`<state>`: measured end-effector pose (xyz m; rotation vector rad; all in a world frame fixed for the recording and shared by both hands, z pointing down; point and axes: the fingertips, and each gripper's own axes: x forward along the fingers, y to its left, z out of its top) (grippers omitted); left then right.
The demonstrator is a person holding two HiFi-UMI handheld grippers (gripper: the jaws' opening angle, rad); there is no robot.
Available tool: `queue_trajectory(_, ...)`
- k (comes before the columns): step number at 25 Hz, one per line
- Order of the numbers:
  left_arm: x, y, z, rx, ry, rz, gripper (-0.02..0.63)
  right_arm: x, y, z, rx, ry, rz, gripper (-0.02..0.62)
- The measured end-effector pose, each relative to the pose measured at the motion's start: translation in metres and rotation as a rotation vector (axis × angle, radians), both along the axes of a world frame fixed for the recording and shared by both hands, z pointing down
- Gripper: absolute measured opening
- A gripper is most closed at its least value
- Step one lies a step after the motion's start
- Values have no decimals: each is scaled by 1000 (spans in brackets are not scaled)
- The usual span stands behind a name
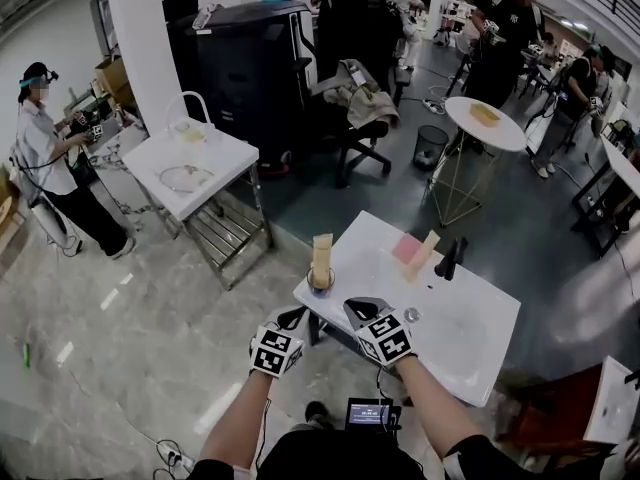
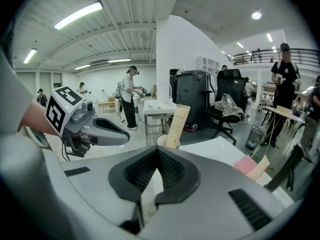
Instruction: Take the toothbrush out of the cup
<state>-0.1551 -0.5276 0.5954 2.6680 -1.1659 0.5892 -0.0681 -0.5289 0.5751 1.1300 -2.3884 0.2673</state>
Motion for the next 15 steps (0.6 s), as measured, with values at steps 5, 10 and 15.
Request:
queue_trajectory(5,-3,-24,4,-12,10,6,9,-6,-26,4,-16,-1,4,9)
queue_trajectory(10,-2,-39,8,-23,19,-11,9,-6,-43,4,-22,-7,-16,9)
queue_trajectory(15,6,-43,7,-29,18,-41,9,-4,-55,1,-19,-10,-56,9)
